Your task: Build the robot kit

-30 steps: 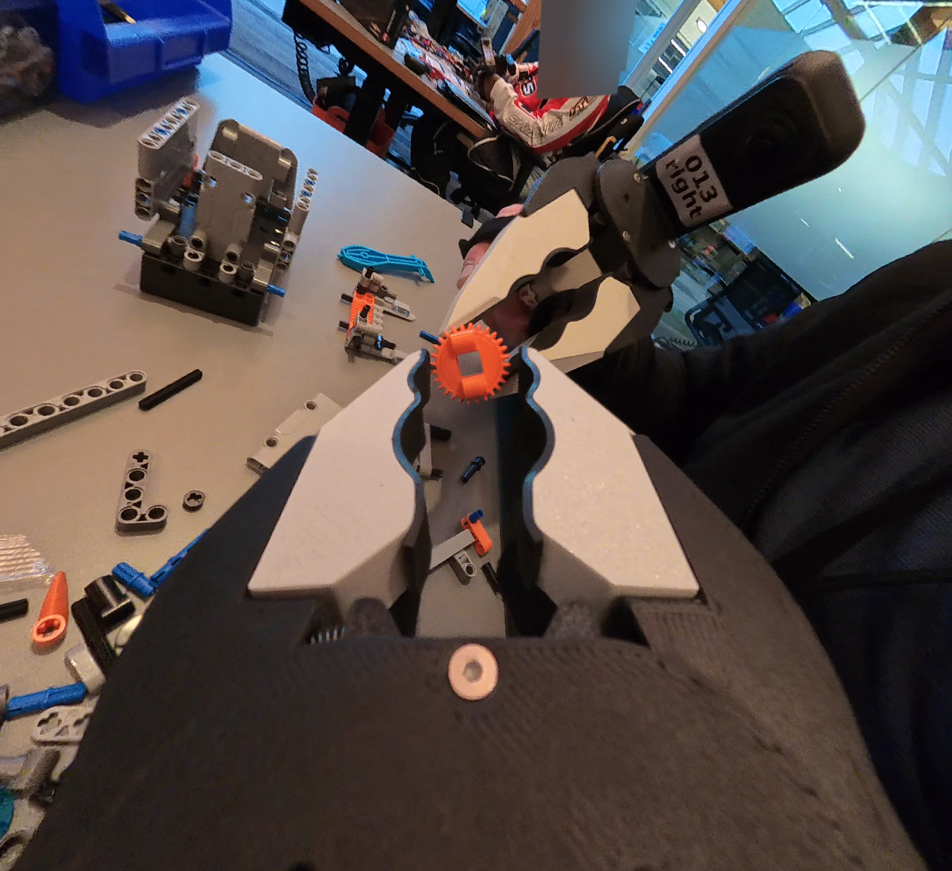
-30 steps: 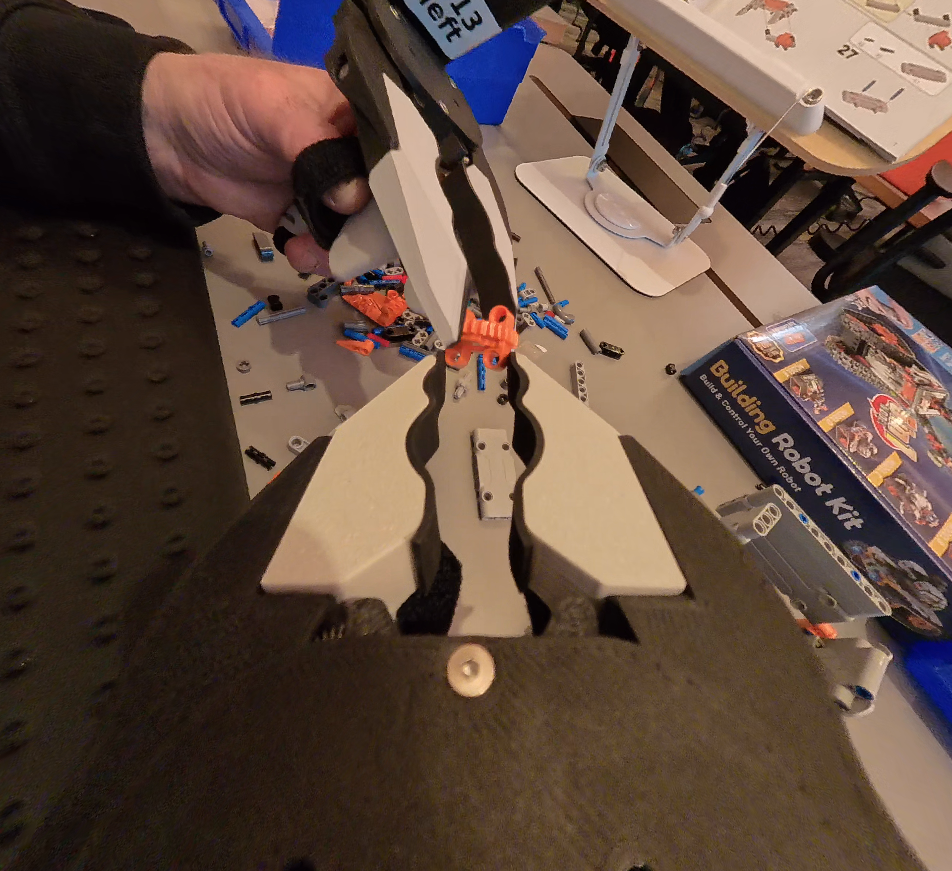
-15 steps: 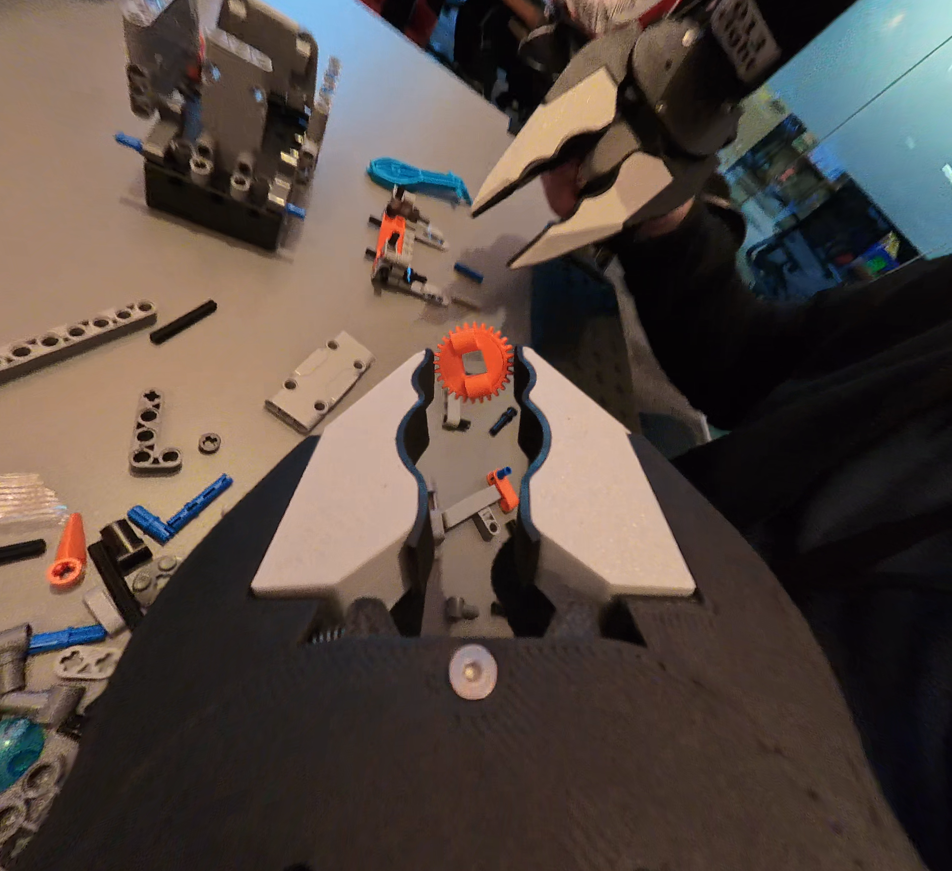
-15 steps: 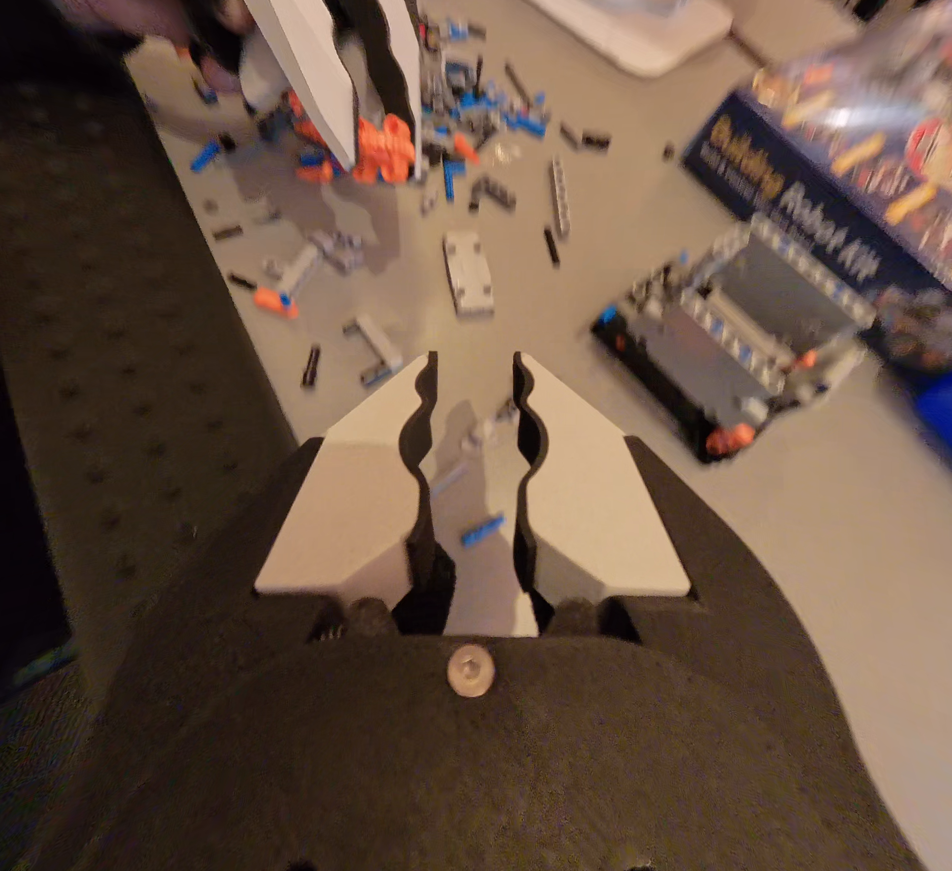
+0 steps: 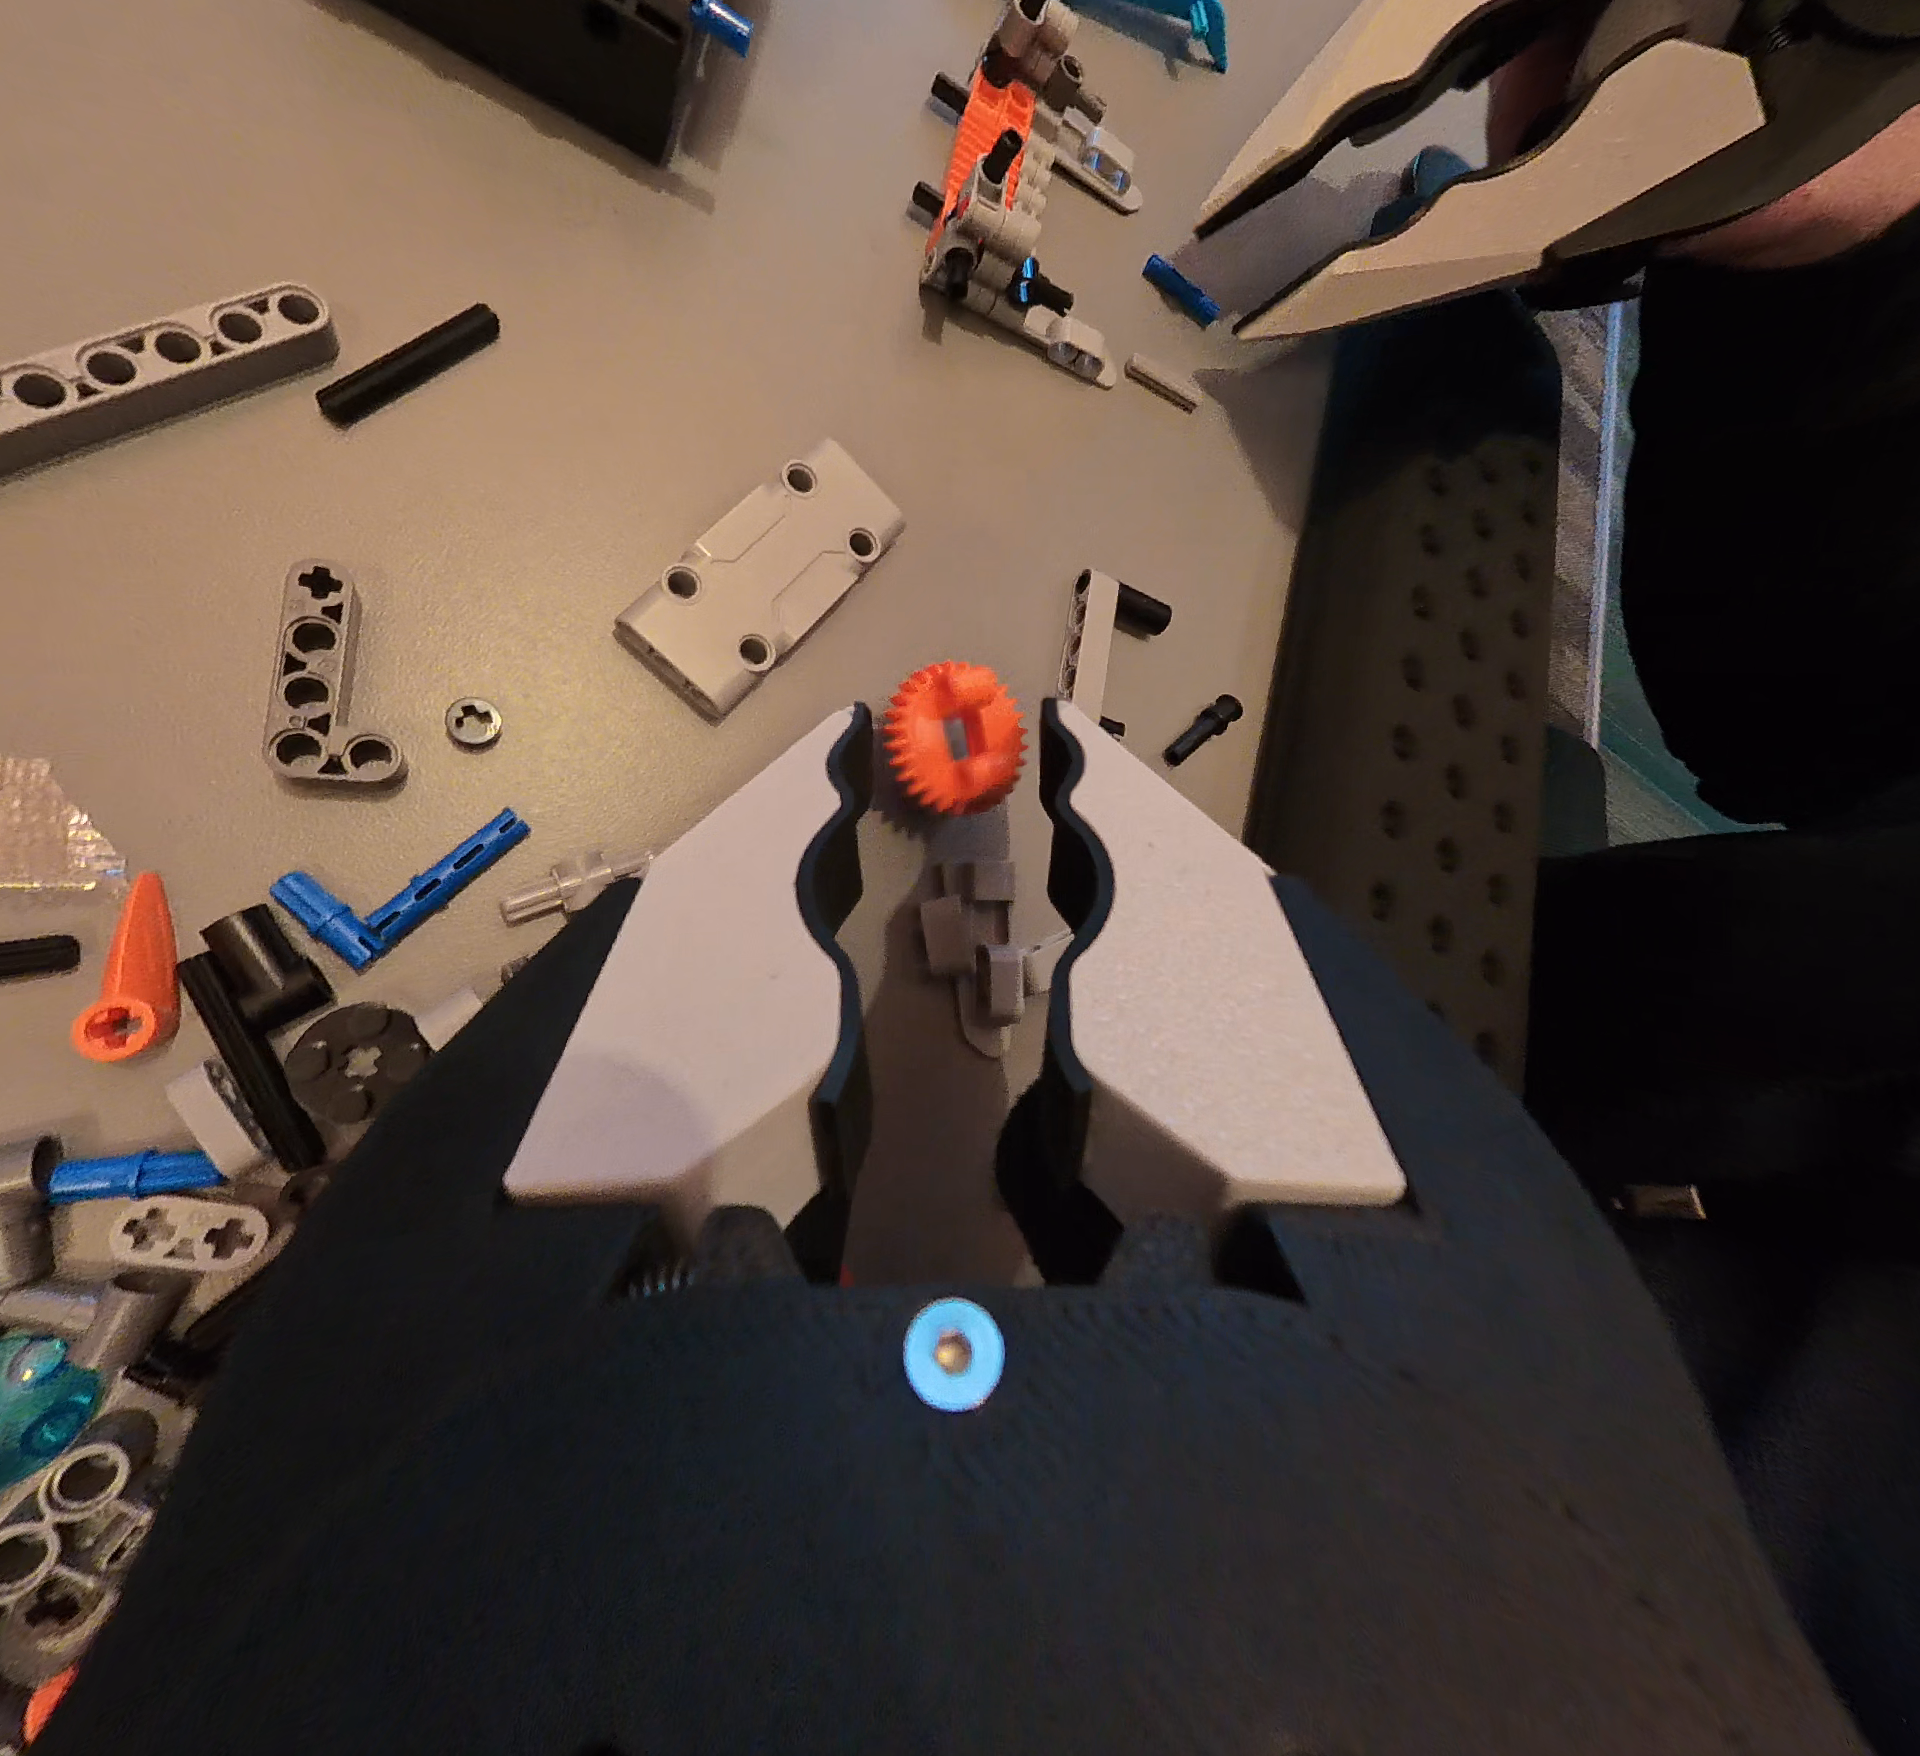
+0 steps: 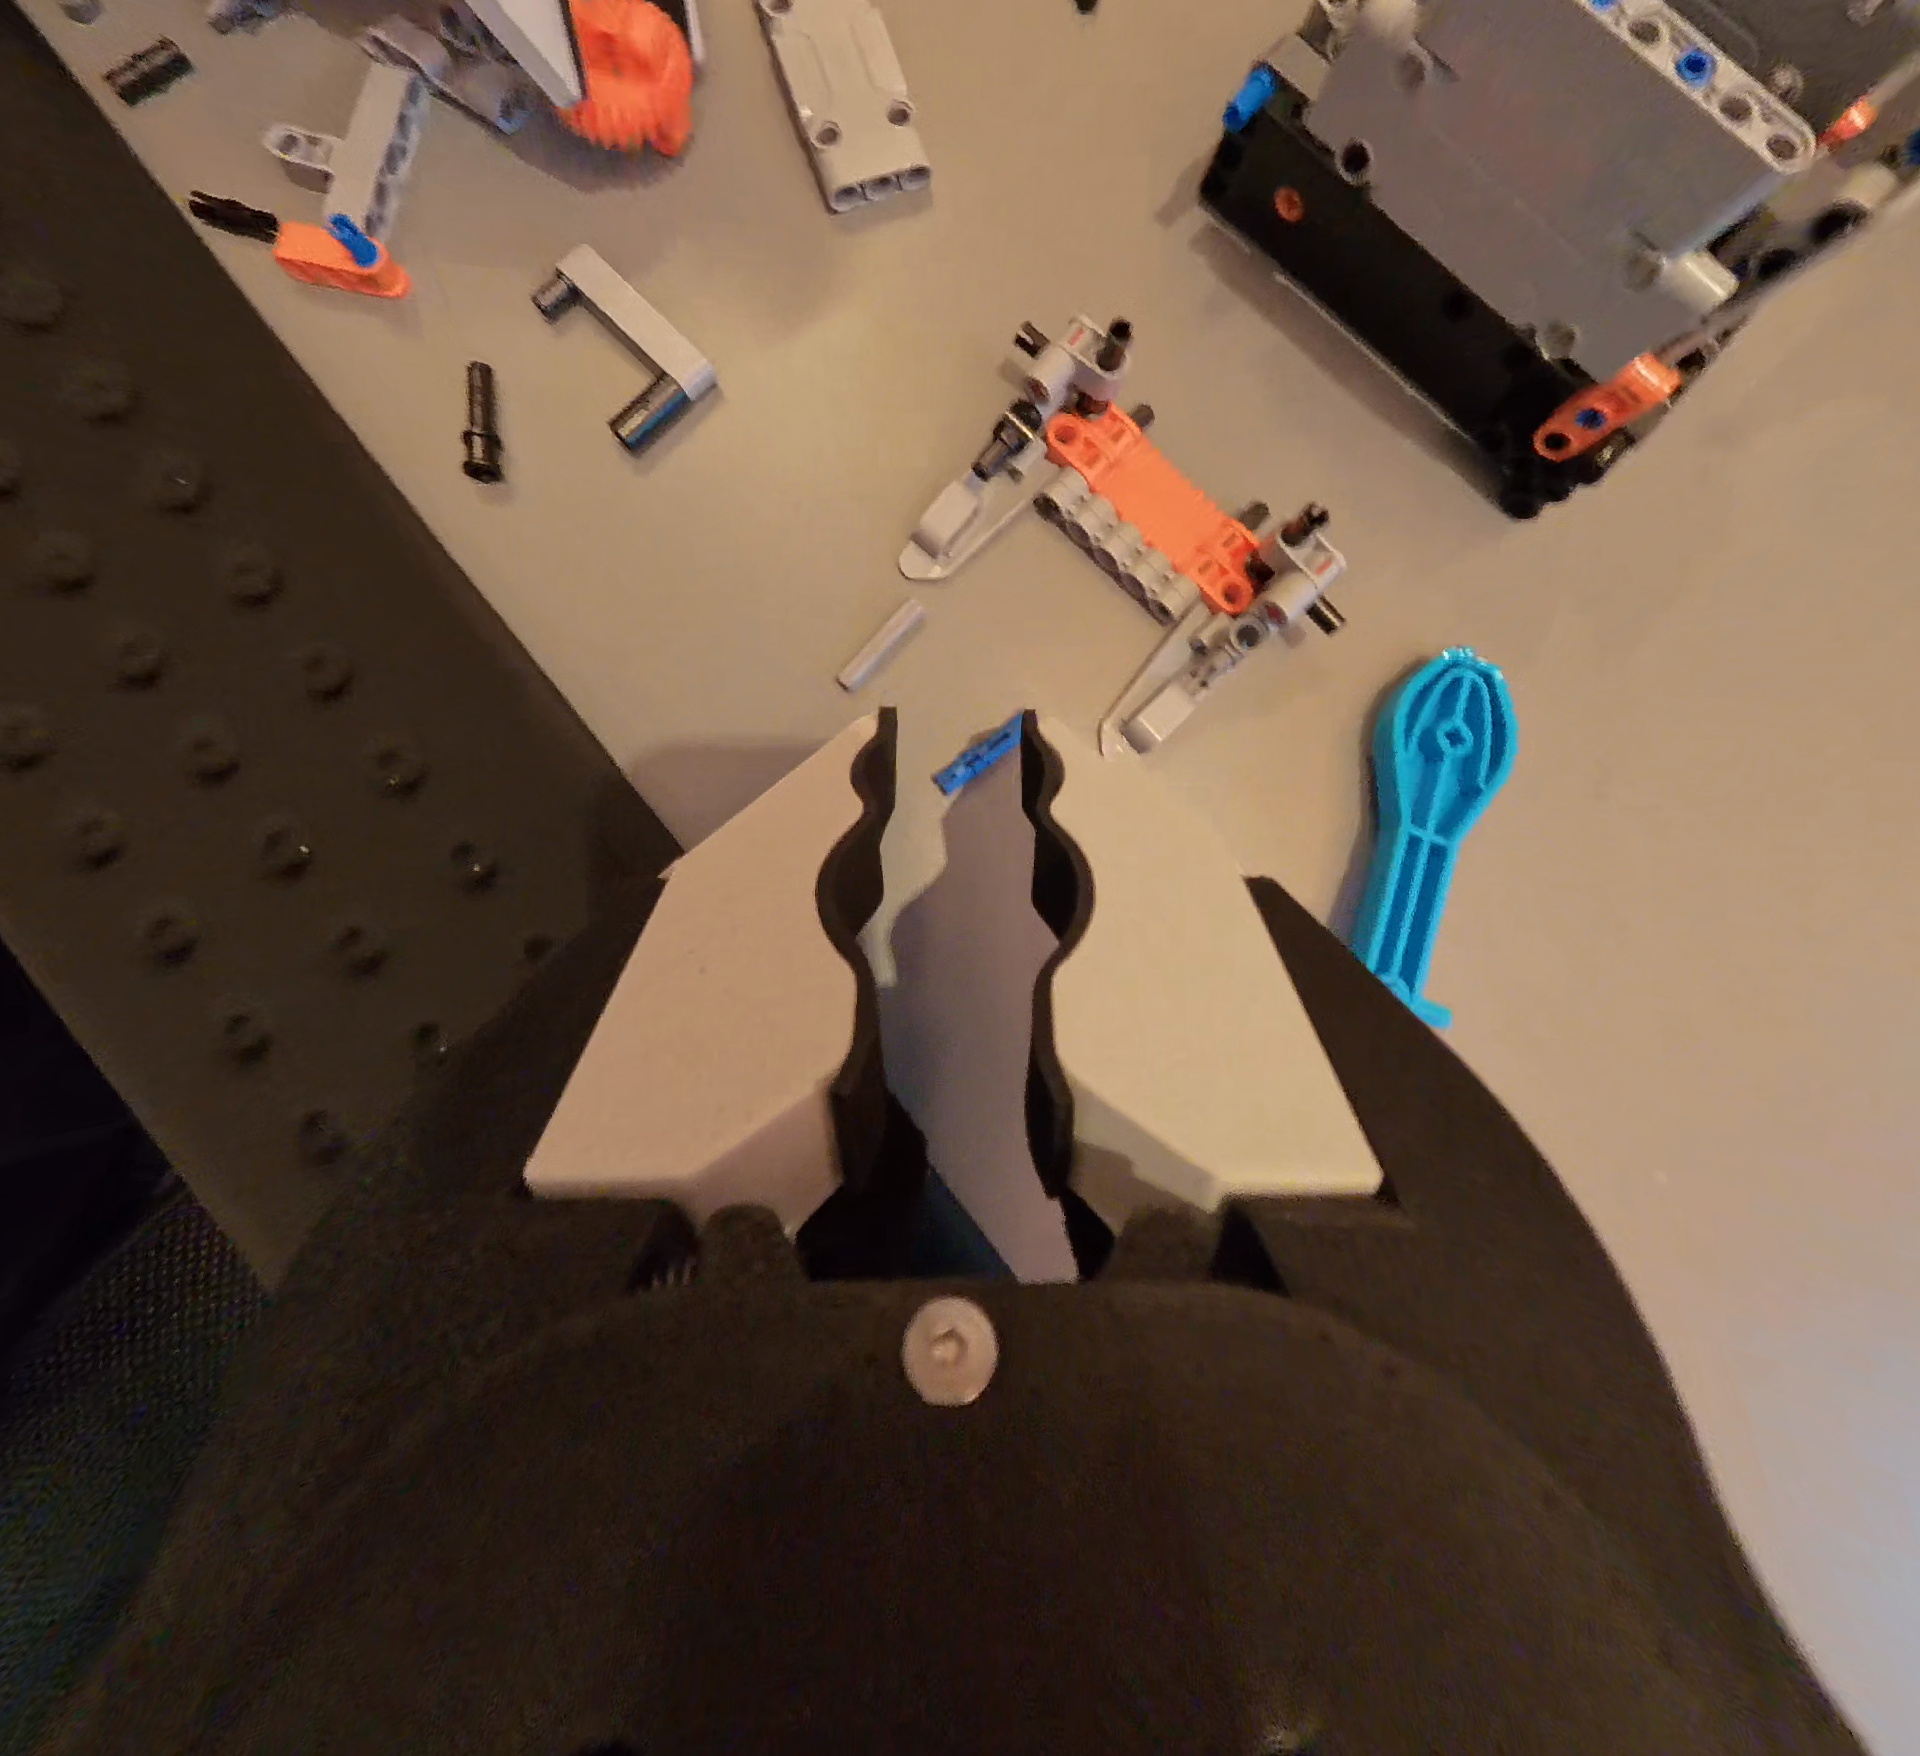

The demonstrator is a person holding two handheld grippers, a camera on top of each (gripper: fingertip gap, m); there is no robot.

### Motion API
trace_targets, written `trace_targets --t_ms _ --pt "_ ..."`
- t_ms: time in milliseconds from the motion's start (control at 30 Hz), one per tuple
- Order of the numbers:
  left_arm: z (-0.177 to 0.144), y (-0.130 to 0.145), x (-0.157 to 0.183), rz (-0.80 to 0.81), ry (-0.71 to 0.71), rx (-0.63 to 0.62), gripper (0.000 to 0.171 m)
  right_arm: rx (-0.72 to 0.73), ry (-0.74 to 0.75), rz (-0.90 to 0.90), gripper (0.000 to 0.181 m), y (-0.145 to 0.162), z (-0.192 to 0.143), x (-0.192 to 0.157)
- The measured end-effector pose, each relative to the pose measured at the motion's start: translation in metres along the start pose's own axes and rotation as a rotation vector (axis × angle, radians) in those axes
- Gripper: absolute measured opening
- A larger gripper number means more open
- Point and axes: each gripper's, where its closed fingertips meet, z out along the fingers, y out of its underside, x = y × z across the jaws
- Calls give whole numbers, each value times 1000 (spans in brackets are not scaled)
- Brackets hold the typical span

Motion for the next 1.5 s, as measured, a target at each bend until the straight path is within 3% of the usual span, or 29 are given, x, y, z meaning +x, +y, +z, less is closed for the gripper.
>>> trace_targets --t_ms 400,567,667,800,1033,1500 --pt "-4 -3 2 25 -5 25 35 -6 25 50 3 6 9 4" --pt "-13 -24 23 188 -6 134 34 250 -139 171 3 -37 -5 -13" --pt "-24 -43 39 345 -63 236 31 438 -289 270 3 -72 -16 -26" --pt "-31 -55 57 511 -146 310 26 575 -433 347 3 -105 -20 -37" --pt "-28 -57 65 590 -191 329 22 613 -545 357 3 -133 -11 -56" --pt "-33 -58 64 742 -328 310 20 639 -610 384 3 -140 -11 -59"
